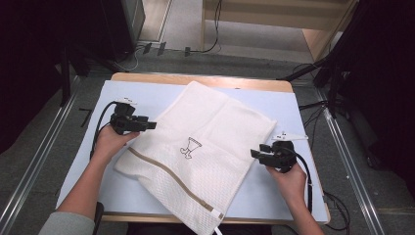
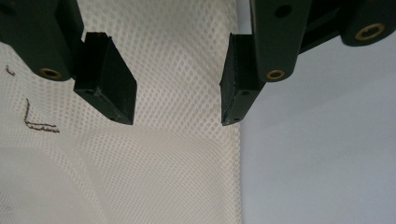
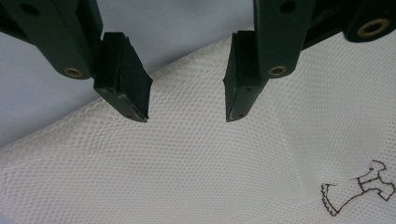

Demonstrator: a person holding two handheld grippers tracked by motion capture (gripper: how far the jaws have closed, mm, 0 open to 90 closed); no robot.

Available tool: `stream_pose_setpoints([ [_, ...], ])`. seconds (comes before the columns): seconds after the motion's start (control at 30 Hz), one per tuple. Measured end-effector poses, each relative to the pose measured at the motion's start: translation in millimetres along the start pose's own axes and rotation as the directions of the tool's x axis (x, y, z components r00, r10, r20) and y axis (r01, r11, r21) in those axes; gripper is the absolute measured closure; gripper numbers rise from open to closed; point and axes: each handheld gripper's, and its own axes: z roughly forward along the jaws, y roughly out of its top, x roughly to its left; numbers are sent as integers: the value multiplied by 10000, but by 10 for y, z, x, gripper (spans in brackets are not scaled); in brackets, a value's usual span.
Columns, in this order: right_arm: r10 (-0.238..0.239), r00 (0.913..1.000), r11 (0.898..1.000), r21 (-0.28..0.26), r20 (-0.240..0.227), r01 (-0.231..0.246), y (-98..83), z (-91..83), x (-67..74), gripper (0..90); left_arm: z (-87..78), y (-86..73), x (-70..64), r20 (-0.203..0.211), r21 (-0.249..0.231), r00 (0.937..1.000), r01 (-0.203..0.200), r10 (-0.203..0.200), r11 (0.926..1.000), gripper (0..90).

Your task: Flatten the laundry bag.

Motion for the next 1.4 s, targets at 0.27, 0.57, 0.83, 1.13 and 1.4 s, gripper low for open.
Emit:
stream_pose_setpoints([
  [0.27, 242, 9994, 9996, -156, 257, -238, -86, -15, 9, 498, 221, 106, 53, 110, 205, 9999, -13, 11, 9998, 499],
  [0.57, 235, 9988, 9996, 159, 420, -242, -135, 115, 78, 453, 443, 102, 158, -326, 383, 9995, -1, 14, 9993, 484],
  [0.83, -108, 9957, 9990, 448, 920, 67, -174, 254, 118, 404, 469, 64, 76, -386, 814, 9983, -410, 443, 9958, 567],
  [1.13, -558, 9852, 9977, 464, 1621, 489, -157, 310, 199, 579, 461, 19, 59, -186, 833, 9995, -222, 238, 9963, 781],
  [1.4, -395, 9926, 9976, 602, 1144, 328, -107, 311, 134, 846, 445, 24, 75, 242, 940, 9997, 80, -103, 9955, 863],
])
